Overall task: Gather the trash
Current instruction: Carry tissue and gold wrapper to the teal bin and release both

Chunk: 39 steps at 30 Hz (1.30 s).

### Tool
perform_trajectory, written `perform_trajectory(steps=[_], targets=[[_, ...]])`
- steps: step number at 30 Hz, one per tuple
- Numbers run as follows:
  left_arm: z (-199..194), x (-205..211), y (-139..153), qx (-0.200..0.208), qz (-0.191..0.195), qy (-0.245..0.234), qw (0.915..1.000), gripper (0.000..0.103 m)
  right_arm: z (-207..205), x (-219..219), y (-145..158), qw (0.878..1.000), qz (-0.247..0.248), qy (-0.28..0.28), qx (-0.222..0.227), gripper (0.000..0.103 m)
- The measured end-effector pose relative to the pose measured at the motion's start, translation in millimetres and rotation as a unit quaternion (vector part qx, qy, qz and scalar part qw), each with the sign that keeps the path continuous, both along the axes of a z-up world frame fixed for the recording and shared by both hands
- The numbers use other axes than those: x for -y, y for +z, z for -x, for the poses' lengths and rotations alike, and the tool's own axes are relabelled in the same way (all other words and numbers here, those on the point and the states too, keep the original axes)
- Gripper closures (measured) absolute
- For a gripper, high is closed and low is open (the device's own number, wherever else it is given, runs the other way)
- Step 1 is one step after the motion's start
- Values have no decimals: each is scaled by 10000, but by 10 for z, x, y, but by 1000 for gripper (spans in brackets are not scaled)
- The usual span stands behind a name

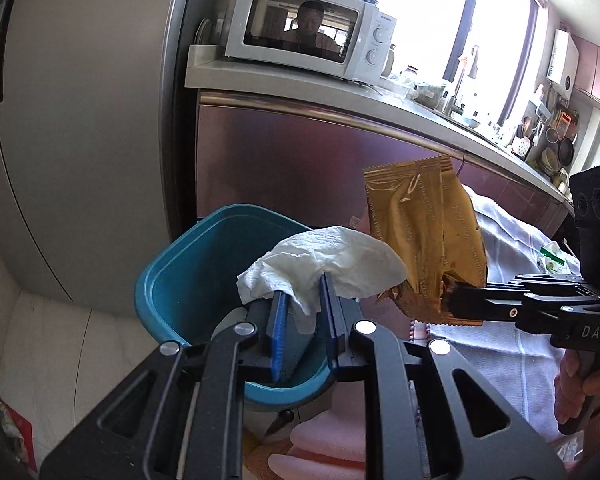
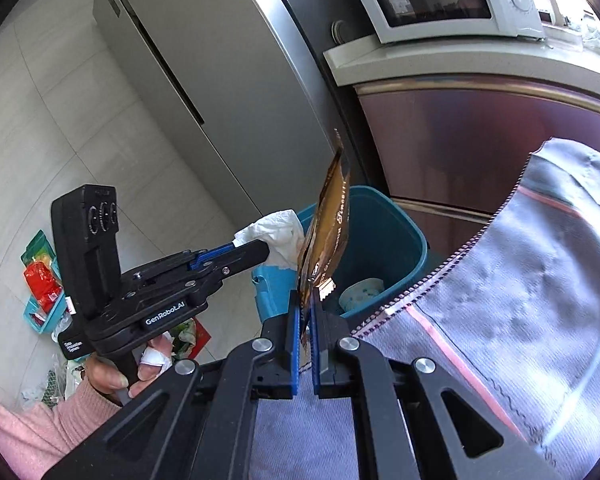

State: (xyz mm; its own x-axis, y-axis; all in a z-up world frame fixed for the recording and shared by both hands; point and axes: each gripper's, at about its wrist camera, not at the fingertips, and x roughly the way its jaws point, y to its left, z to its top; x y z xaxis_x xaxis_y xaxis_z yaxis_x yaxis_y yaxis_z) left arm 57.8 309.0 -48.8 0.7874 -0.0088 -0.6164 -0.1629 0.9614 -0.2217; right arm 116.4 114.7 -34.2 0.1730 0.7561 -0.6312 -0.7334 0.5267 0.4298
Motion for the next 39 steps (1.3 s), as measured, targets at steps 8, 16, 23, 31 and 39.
perform_trajectory(steps=[8, 16, 23, 31, 39], targets=[[-168, -113, -154, -162, 48, 184, 9997, 86, -161, -266, -180, 9991, 368, 73, -191, 99], [-283, -149, -300, -317, 62, 265, 9991, 85, -354, -495, -357, 9971, 675, -4, -354, 98], [-410, -115, -445, -460, 7, 281, 9985, 75, -472, -652, -419, 9959, 757, -57, -500, 95], [-493, -79, -617, -647, -15, 334, 9973, 65, -474, -512, -431, 9968, 571, -147, -537, 88], [-387, 26, -480, -366, -55, 253, 9990, 61, -403, -302, -390, 9978, 362, -233, -497, 81]])
